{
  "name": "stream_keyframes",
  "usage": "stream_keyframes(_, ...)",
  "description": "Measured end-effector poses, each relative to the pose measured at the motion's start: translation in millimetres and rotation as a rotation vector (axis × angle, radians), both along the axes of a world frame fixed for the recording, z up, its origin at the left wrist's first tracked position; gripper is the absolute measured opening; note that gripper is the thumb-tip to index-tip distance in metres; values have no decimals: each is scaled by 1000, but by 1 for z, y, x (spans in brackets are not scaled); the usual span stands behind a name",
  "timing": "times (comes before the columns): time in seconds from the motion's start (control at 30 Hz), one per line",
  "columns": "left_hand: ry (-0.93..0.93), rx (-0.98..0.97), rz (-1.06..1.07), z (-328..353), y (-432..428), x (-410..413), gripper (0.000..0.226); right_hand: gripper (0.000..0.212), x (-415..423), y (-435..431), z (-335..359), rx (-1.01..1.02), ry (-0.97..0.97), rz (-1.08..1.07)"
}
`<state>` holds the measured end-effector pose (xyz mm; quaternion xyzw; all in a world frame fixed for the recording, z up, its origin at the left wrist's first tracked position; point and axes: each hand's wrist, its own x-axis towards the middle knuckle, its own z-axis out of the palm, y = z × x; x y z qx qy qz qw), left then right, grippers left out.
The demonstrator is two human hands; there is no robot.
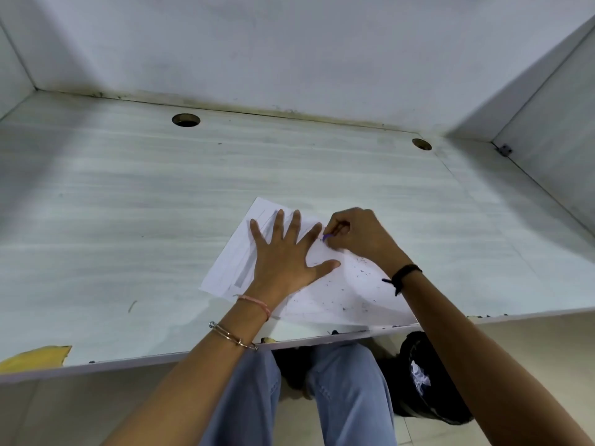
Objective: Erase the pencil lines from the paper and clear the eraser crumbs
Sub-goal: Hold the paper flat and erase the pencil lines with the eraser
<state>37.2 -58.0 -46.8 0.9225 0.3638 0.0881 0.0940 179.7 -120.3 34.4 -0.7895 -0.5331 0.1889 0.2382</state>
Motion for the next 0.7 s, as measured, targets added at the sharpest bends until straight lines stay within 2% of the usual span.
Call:
stream_keyframes(0.1, 8, 2, 3, 0, -1, 0, 93, 8, 6, 4, 2, 49, -42, -56)
stream_keyframes(0.23, -7, 24, 9, -3, 0, 0, 99, 7, -1, 2, 2, -50, -11, 62)
stream_keyframes(0.33, -2, 4, 4, -2, 0, 1, 101, 9, 9, 5, 4, 49, -24, -67)
stream_keyframes(0.47, -4, 19, 4, -2, 0, 1, 99, 8, 1, 9, 5, -102, -31, 74)
stream_keyframes(0.6, -17, 27, 4, -2, 0, 1, 97, 9, 11, 13, 7, -14, -24, -75)
stream_keyframes(0.7, -9, 32, 2, -3, -1, 0, 98, 8, 3, 14, 8, -109, -46, 18)
